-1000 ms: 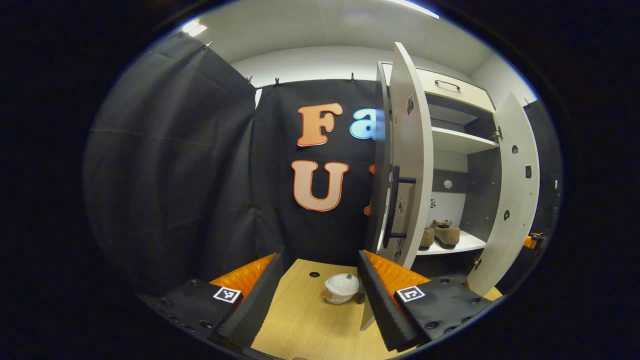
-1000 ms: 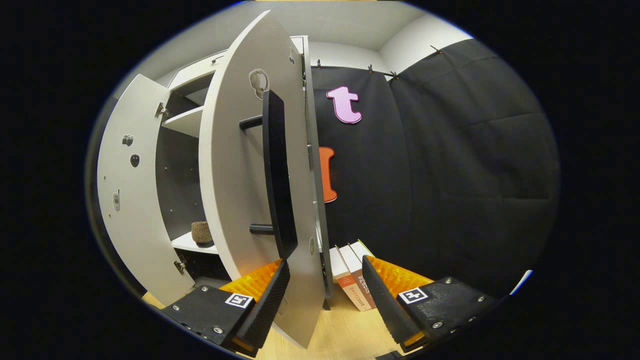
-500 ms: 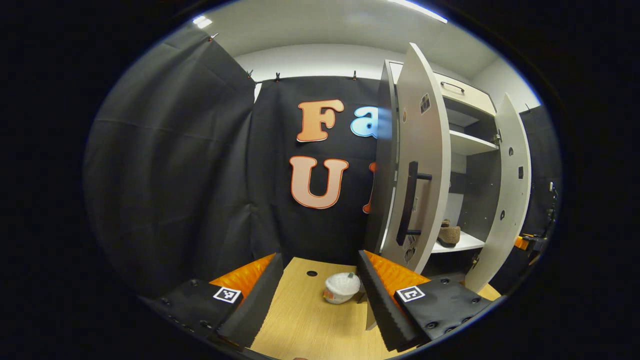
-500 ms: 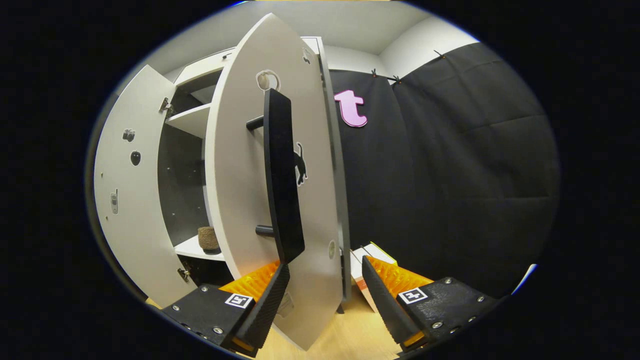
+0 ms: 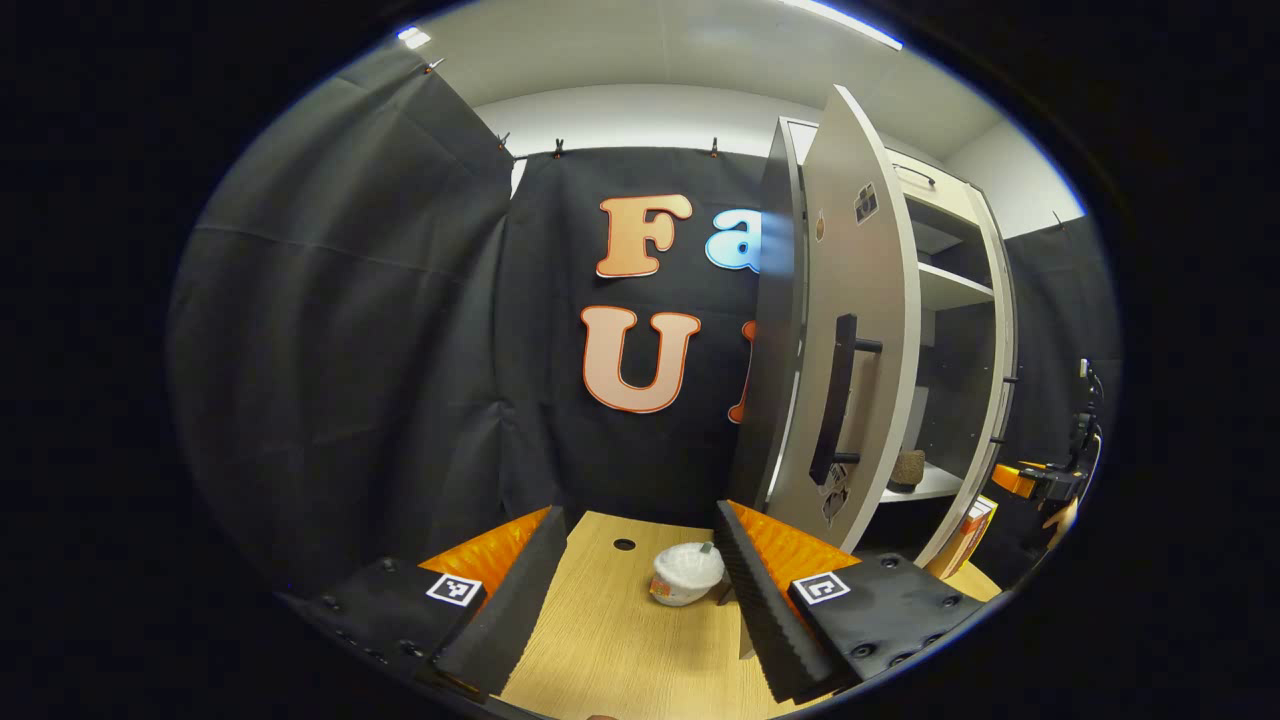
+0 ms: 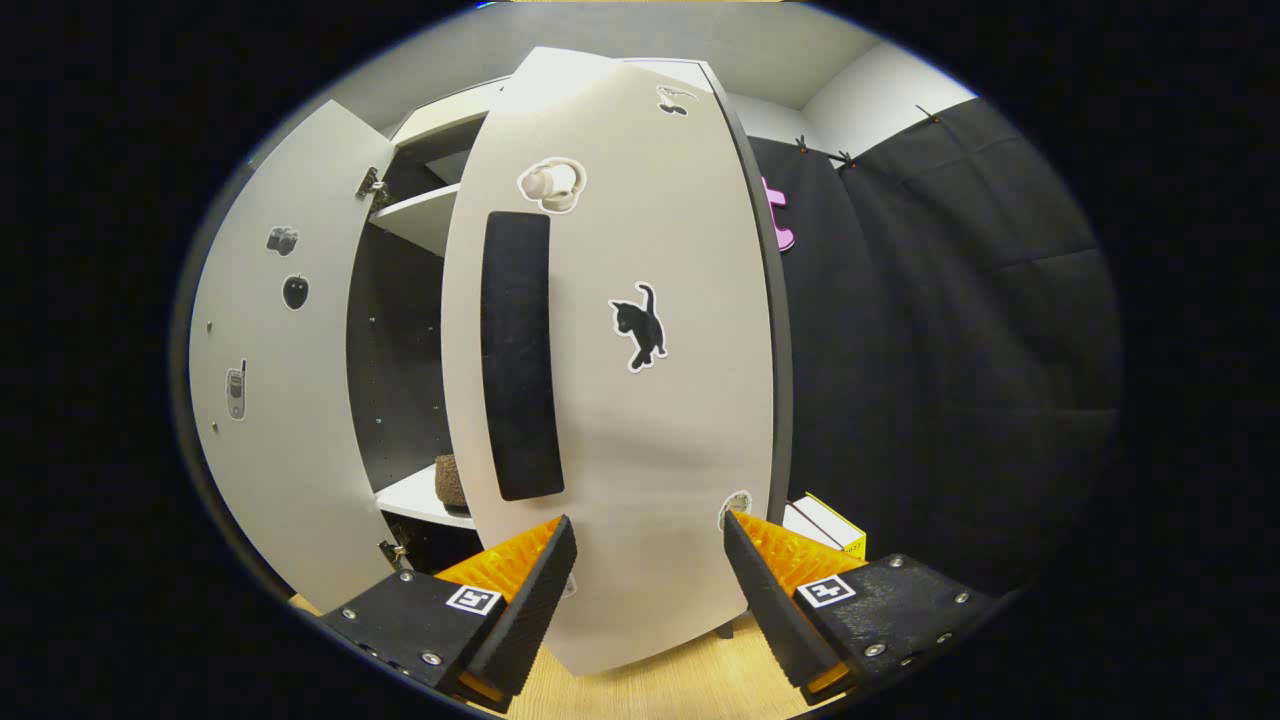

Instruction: Grab one shoe with the right hand and put it into the shoe cabinet, grab the other shoe with the left hand and put it into the shoe cabinet; then close the right door with the right hand and the left door with the left hand.

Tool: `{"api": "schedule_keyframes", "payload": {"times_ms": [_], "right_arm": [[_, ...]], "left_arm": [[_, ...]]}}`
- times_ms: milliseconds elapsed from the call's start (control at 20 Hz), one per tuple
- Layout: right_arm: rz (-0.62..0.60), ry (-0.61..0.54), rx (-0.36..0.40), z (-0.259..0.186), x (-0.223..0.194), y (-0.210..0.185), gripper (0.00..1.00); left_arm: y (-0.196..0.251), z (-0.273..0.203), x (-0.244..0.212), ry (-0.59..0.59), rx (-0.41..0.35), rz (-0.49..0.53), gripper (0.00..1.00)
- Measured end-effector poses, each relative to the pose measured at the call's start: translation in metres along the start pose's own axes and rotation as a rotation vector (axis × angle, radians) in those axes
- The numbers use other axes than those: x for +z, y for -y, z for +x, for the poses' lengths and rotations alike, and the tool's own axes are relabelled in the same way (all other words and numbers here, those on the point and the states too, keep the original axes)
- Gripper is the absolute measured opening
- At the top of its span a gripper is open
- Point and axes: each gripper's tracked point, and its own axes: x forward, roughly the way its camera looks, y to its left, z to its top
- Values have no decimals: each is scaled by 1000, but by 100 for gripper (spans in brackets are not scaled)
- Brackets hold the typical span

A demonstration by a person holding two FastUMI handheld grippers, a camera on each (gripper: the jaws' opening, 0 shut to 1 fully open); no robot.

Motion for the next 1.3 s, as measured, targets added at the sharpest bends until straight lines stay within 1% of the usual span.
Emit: {"api": "schedule_keyframes", "payload": {"times_ms": [150, 200, 250, 300, 550, 700, 950, 1050, 1100, 1300], "right_arm": [[20, -4, -9, -11, 1, 6, 92], [26, -1, -14, -19, 3, 10, 92], [28, 1, -20, -27, 4, 12, 92], [26, 3, -25, -34, 6, 14, 92], [-16, 16, -36, -64, 12, 15, 92], [-40, 27, -39, -83, 18, 15, 92], [-72, 40, -52, -98, 23, 24, 92], [-69, 37, -59, -102, 23, 31, 92], [-66, 36, -61, -105, 22, 34, 92], [-51, 31, -70, -111, 20, 49, 92]], "left_arm": [[4, 3, -4, 0, -28, 4, 95], [10, 8, -7, -5, -44, 5, 97], [18, 16, -11, -11, -61, 7, 95], [29, 28, -15, -16, -83, 10, 95], [74, 49, -32, -24, -178, 37, 95], [87, 61, -45, -38, -186, 88, 95], [107, 69, -60, -70, -224, 94, 95], [107, 70, -63, -71, -212, 108, 95], [109, 71, -63, -70, -211, 99, 94], [129, 71, -64, -69, -244, 105, 94]]}}
